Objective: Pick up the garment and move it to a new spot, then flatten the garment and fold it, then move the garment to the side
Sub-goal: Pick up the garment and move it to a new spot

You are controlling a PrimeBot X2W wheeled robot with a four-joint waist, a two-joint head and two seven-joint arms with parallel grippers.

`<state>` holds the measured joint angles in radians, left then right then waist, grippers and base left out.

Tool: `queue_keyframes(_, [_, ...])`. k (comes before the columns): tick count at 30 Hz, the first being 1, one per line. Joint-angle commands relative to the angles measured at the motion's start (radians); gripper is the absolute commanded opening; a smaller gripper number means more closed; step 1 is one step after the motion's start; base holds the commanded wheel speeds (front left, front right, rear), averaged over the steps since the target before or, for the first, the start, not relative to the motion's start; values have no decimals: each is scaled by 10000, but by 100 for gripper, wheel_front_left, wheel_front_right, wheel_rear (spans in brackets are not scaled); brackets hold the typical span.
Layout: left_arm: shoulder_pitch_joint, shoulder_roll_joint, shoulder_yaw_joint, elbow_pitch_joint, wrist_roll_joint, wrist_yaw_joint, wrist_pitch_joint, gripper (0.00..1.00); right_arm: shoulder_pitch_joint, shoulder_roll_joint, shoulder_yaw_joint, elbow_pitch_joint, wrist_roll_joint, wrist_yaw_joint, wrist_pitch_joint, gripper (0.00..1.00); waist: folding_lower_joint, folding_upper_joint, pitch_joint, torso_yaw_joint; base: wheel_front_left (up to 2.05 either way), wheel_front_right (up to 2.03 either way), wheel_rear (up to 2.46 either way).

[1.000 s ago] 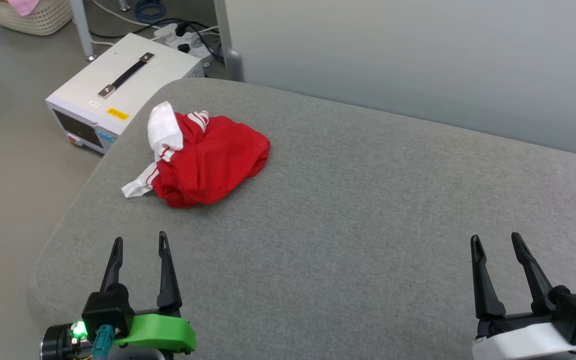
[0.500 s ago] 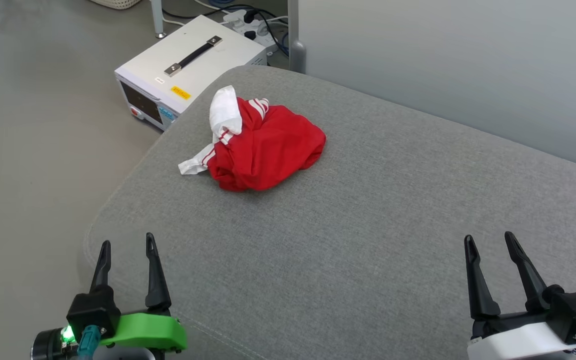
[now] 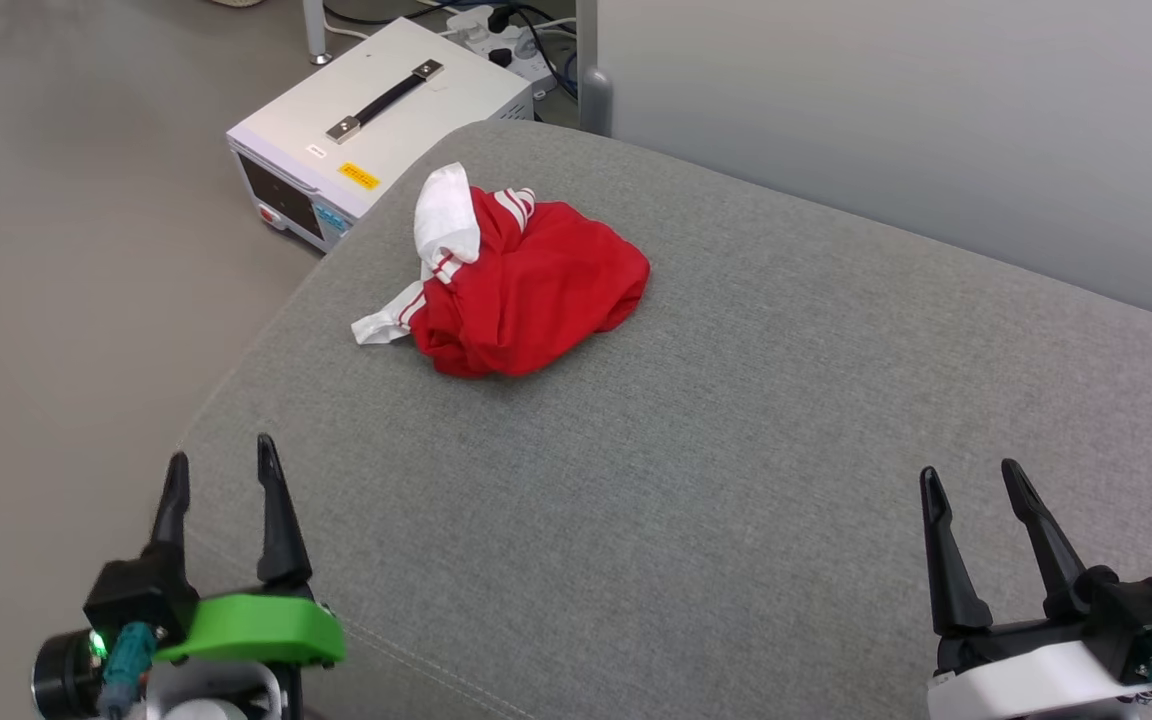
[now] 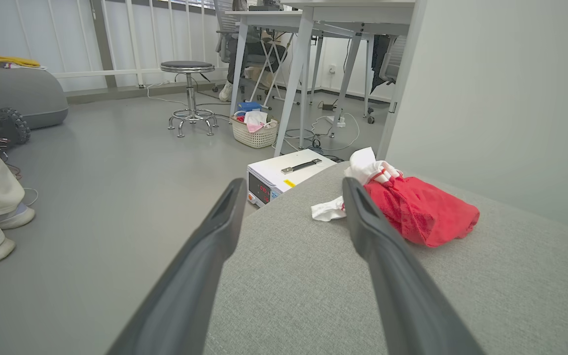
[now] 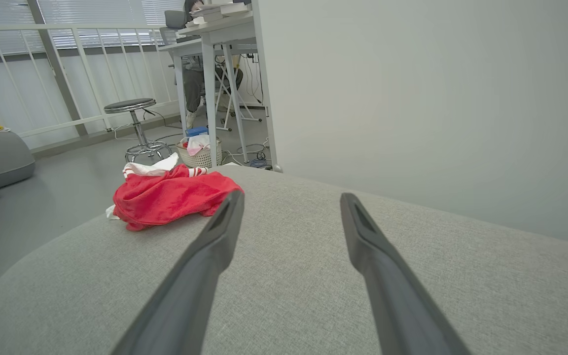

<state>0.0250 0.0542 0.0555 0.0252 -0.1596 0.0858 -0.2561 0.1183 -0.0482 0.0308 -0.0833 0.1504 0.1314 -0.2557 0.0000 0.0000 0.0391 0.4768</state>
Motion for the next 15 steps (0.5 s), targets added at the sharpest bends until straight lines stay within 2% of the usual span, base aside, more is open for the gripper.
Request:
queue_keyframes(1, [-436, -40, 195, 42, -9, -187, -57, 100, -188, -20, 28, -55, -92, -7, -61, 100, 0, 0, 134, -195, 0, 0, 0])
queue_keyframes(9, [-2818, 336, 1689, 515, 21, -1390, -57, 100, -602, -20, 195, -257, -531, -7, -61, 100, 0, 0, 962, -1043, 0, 0, 0])
queue_keyframes(15, [-4880, 983, 2421, 1097, -108, -1924, -57, 100, -1145, -20, 238, -575, -927, -7, -61, 100, 0, 0, 1896, -1775, 0, 0, 0])
